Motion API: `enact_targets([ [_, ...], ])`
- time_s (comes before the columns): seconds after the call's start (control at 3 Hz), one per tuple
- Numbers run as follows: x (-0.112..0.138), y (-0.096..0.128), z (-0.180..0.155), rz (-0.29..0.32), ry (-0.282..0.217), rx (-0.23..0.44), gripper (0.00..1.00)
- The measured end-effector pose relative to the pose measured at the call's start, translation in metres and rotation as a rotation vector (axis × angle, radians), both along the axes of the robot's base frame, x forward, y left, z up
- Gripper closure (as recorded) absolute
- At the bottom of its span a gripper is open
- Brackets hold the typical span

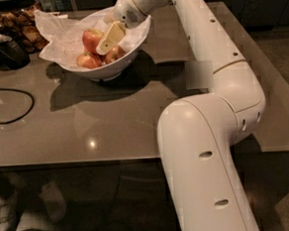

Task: Pick apple from white bowl

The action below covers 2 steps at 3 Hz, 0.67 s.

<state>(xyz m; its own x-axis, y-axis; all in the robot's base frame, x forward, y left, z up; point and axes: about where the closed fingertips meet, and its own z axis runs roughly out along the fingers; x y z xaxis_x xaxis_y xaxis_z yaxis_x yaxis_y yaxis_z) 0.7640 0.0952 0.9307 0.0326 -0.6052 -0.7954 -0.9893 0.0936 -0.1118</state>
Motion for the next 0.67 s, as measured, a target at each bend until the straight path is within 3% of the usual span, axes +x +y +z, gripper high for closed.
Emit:
enact_targets([
  [0.33,0.0004,0.0067,-0.0164,0.019,0.035,-0.013,0.14],
  [0.67,0.001,0.0076,-0.0177,0.02,0.037,-0.015,0.13],
])
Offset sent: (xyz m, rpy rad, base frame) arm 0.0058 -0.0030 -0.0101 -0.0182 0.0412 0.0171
